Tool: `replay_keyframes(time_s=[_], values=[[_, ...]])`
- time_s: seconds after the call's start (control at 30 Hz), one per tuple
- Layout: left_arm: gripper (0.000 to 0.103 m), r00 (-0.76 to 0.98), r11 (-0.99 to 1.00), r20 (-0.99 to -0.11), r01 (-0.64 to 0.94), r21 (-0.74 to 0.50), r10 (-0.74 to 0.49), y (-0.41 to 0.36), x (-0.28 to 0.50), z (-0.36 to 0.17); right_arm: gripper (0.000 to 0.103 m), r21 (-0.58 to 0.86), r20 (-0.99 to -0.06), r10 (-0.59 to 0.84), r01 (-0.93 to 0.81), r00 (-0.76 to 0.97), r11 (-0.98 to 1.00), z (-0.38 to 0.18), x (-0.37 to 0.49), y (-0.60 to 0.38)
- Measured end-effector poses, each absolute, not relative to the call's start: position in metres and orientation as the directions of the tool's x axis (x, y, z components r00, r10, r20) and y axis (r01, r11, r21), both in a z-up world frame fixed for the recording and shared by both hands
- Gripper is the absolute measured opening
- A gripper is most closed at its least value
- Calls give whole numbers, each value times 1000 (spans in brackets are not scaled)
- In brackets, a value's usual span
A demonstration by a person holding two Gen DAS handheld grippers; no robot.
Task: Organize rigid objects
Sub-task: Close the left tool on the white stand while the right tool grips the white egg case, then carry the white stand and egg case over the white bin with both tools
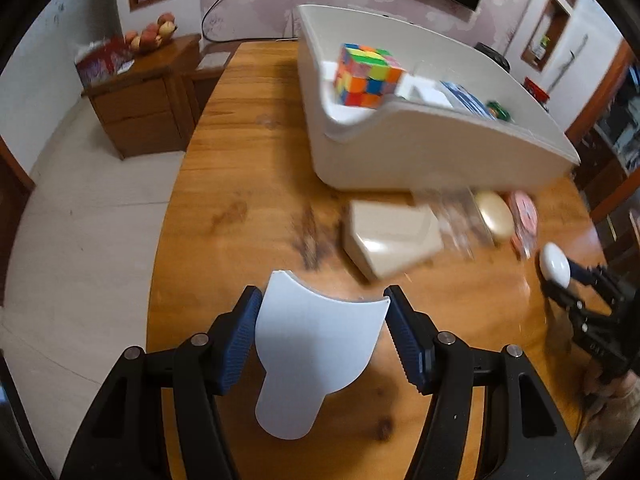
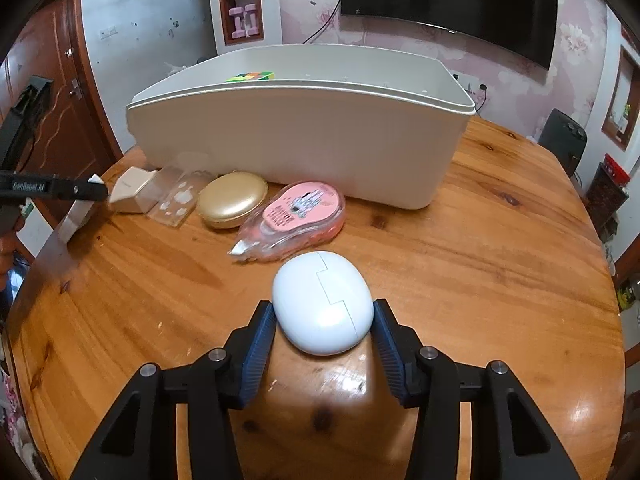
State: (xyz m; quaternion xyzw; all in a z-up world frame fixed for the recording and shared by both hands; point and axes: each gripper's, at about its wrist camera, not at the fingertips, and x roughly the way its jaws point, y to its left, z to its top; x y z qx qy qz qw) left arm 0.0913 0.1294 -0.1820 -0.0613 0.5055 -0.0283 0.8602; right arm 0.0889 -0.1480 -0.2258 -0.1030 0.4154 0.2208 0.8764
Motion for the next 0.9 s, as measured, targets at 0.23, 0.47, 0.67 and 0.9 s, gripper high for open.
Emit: replay_keyframes(time_s=[0.23, 0.47, 0.67, 0.9], values=[[66, 479, 990, -868, 16, -143, -133, 105, 76, -180, 50, 7, -779, 314, -493, 543, 870, -227, 68, -141], [66, 468, 984, -867, 49, -170, -173, 85, 76, -162, 50, 19, -755, 344, -506, 558, 862, -209, 58, -139], [65, 471, 978, -857, 83, -190, -207, 69, 85, -137, 50, 12, -735, 356, -513, 577, 858, -188, 58, -135], [65, 526, 977, -824, 121, -174, -211, 54, 116, -87, 50, -21, -695, 356, -512, 625, 859, -152, 68, -124]])
